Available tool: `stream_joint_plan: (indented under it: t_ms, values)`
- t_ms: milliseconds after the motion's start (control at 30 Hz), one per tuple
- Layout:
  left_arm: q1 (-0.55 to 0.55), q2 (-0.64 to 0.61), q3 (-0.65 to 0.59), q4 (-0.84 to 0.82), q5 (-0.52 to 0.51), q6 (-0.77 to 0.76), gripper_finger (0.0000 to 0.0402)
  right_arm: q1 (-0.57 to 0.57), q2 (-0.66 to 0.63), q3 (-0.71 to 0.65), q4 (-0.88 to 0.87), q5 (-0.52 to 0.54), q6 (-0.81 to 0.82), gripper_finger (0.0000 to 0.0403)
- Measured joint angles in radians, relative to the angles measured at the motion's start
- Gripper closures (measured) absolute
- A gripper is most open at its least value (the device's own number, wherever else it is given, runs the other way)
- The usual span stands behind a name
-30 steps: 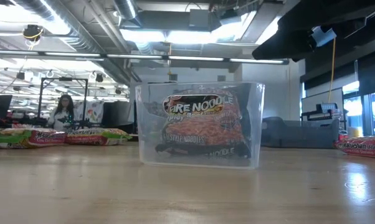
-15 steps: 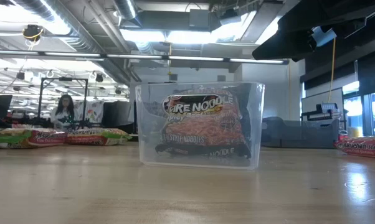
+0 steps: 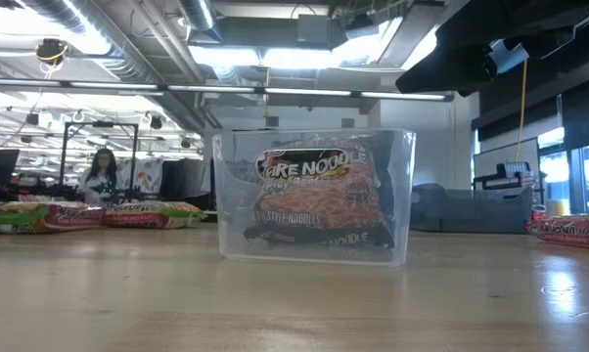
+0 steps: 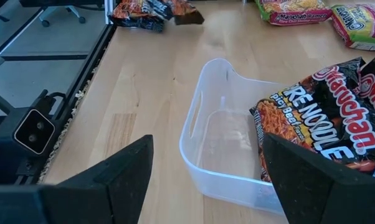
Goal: Sort Maruchan noodles
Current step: Put the top black noodle pack into the bottom transparent bin
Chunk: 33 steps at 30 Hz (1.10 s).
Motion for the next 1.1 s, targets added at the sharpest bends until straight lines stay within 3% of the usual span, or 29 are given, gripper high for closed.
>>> stream_joint_plan:
  t_ms: [333, 633, 1100]
  values:
    - [0.024, -0.001, 0.153, 0.000, -0.192, 0.138, 0.0401, 0.000, 0.000, 0.000, 0.011, -0.010, -0.002, 0.0121]
    - [0.050, -0.001, 0.213, -0.001, -0.319, 0.272, 0.0401, 0.000, 0.000, 0.000, 0.022, -0.019, -0.005, 0.0121]
    - [0.071, -0.002, 0.226, 0.001, -0.472, 0.399, 0.0401, 0.000, 0.108, 0.000, 0.352, -0.072, -0.246, 0.0121]
